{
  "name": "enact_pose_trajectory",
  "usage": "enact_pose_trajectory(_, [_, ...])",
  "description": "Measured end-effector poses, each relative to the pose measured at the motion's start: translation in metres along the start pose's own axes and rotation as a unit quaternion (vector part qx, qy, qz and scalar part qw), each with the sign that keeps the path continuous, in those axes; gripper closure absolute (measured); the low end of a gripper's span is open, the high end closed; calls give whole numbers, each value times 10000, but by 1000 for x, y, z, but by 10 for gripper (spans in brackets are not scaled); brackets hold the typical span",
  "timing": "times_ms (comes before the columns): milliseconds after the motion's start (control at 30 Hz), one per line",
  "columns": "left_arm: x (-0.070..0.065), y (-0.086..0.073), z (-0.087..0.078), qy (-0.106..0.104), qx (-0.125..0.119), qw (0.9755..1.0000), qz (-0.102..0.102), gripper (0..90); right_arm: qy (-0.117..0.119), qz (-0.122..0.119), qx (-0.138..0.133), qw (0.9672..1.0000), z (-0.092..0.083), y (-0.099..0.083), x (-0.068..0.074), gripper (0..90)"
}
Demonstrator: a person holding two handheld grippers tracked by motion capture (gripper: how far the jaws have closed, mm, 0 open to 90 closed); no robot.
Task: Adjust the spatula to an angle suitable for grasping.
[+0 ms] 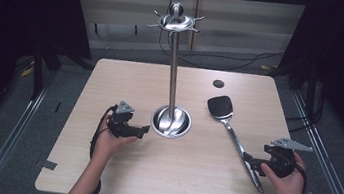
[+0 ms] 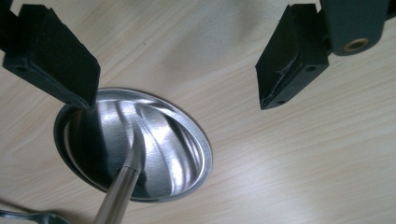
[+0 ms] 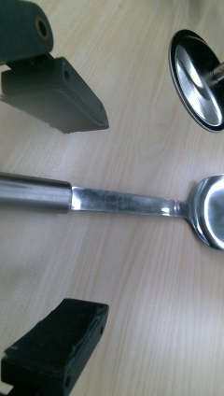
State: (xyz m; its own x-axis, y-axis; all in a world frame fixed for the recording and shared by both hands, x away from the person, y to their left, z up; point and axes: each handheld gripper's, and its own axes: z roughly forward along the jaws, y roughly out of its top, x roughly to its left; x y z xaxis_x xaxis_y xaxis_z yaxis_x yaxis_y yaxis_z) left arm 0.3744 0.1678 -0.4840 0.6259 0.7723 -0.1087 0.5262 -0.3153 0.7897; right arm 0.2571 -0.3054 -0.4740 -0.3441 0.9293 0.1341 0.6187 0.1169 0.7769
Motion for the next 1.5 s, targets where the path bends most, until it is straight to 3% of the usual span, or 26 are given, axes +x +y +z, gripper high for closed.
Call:
enact_pose_trajectory(233, [-4, 4, -3, -139, 27, 9998, 107, 141, 55, -70, 60, 9999, 3, 0, 2, 126])
enact_pose_trajectory(467, [-11, 6, -1, -241, -35, 9996, 125, 144, 145, -155, 30, 9998, 1, 0, 2, 242])
enact_pose_trajectory(533, [-12, 6, -1, -243, 8, 9995, 180, 144, 177, -191, 34, 9997, 0, -2, 0, 370])
enact_pose_trajectory(567, [-13, 6, 1, -263, 3, 9995, 180, 144, 216, -212, 77, 9995, -2, -3, 0, 509])
enact_pose_trajectory(600, [-13, 6, 1, -263, 3, 9995, 180, 144, 216, -212, 77, 9995, -2, -3, 0, 509])
enact_pose_trajectory(633, [-12, 6, 2, -288, 42, 9993, 227, 144, 267, -302, 158, 9991, -2, -4, 1, 696])
enact_pose_trajectory(800, [-13, 6, 4, -291, 70, 9992, 249, 143, 234, -354, 208, 9989, -2, -5, 0, 863])
enact_pose_trajectory(833, [-13, 6, 5, -292, 64, 9993, 241, 143, 139, -345, 220, 9991, -3, -7, -2, 890])
enact_pose_trajectory(967, [-14, 6, 4, -305, 50, 9993, 231, 143, 218, -353, 234, 9989, 1, -8, -6, 900])
enact_pose_trajectory(1033, [-13, 5, 4, -279, 97, 9991, 313, 142, 283, -379, 302, 9984, 6, -7, -4, 900])
enact_pose_trajectory(1167, [-14, 2, 3, -228, 76, 9994, 267, 140, 315, -500, 328, 9977, 13, -3, 2, 900])
enact_pose_trajectory(1233, [-13, 1, 1, -258, 62, 9993, 265, 140, 224, -446, 332, 9982, 15, -1, 2, 900])
enact_pose_trajectory(1400, [-9, -1, -6, -188, 14, 9996, 228, 140, 368, -344, 305, 9983, 25, -2, -2, 900])
enact_pose_trajectory(1500, [-9, -4, -8, -174, -49, 9997, 143, 140, 296, -340, 385, 9982, 29, 0, -3, 900])
